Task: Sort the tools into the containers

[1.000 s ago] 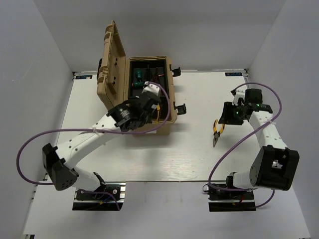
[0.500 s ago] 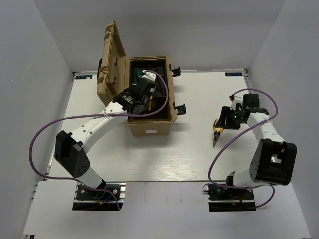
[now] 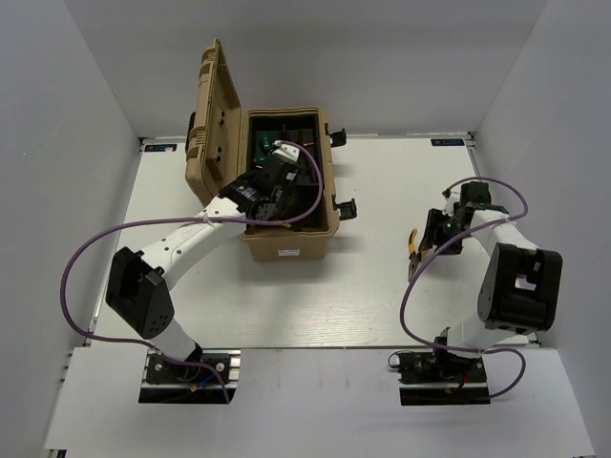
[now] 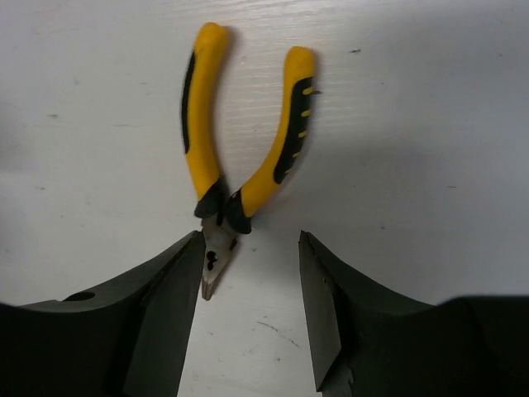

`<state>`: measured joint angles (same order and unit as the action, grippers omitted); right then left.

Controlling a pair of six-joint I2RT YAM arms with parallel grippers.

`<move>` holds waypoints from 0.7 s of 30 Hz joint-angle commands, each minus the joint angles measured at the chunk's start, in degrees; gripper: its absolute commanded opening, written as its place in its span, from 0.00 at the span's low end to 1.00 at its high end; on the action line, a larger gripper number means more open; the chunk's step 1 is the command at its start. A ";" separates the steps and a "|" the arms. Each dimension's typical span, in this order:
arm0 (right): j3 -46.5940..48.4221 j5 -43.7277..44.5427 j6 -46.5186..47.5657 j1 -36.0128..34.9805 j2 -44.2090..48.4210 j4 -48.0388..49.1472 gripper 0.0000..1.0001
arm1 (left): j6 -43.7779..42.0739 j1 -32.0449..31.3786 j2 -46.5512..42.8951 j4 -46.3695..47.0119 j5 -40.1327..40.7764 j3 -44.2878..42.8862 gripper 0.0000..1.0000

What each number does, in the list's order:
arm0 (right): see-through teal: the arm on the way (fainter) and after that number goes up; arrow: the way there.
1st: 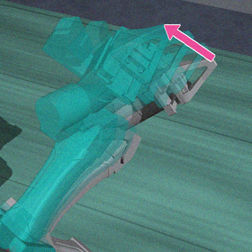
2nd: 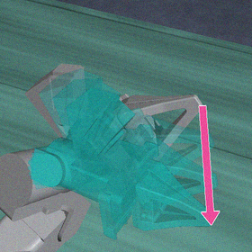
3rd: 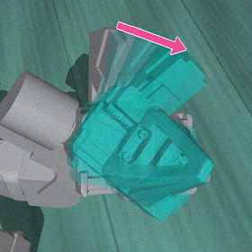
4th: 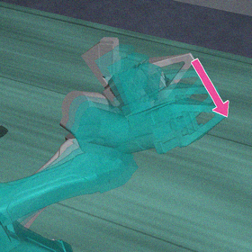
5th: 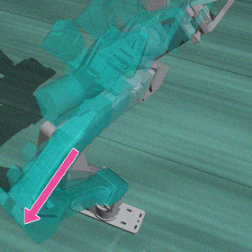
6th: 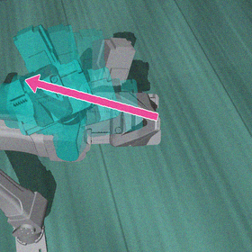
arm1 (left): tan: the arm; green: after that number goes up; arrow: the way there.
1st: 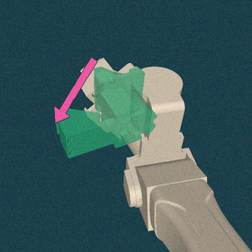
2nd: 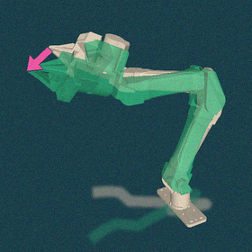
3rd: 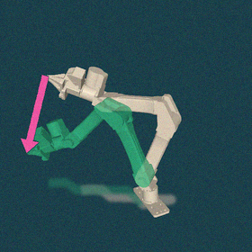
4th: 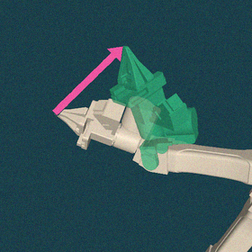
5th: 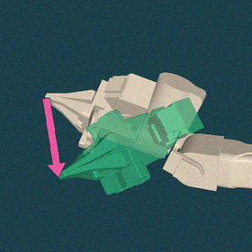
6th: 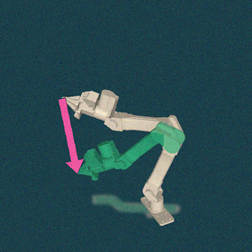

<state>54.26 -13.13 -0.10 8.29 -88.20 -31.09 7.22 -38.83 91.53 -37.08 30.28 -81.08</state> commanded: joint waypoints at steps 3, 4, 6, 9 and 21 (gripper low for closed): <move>3.83 4.95 -3.32 0.06 -5.48 3.49 0.55 | -0.02 -1.15 -6.17 0.78 -2.41 -2.68 0.77; 4.53 5.13 -3.68 0.14 -6.10 3.49 0.55 | -0.89 -1.16 -7.14 0.78 -3.64 -2.68 0.78; 5.32 6.00 -4.56 -0.12 -8.74 4.46 0.54 | -1.77 -1.16 -11.34 2.35 -8.73 -2.68 0.82; 6.38 7.15 -5.87 -0.38 -10.67 5.51 0.52 | -3.96 -1.69 -16.45 4.47 -15.68 2.05 0.90; 7.09 12.77 -5.44 -4.25 -15.42 3.59 0.12 | -5.81 -3.89 -36.77 6.15 -26.50 15.44 0.95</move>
<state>61.19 -2.85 -5.56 5.04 -101.08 -25.78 2.50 -42.33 56.16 -30.76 8.16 -64.34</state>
